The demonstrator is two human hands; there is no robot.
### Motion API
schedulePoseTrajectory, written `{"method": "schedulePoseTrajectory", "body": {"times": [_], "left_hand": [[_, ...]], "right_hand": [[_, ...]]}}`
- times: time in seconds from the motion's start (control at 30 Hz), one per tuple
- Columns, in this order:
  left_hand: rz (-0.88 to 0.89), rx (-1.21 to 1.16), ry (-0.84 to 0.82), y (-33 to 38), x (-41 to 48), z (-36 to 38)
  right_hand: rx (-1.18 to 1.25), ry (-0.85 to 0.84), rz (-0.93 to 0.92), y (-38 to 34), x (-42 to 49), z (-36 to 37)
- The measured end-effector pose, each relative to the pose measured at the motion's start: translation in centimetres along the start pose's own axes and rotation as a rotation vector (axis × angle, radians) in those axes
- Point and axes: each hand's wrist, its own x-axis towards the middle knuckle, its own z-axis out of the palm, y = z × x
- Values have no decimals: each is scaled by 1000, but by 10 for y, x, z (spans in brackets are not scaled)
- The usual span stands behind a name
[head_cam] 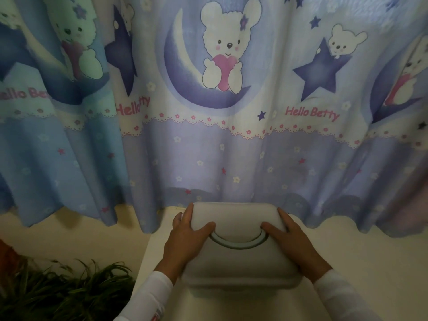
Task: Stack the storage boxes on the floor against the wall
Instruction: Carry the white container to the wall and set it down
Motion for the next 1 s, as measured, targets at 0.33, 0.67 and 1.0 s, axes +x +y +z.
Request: {"method": "schedulePoseTrajectory", "body": {"times": [0.33,0.67,1.0], "left_hand": [[20,2,45,-17,-7,-45],[-62,-43,227,-58,-48,-127],[-264,-47,546,-89,-141,-185]], "right_hand": [[-20,39,-51,-32,-21,31],[18,-136,-221,-88,-34,97],[18,-443,-362,-135,-61,160]]}}
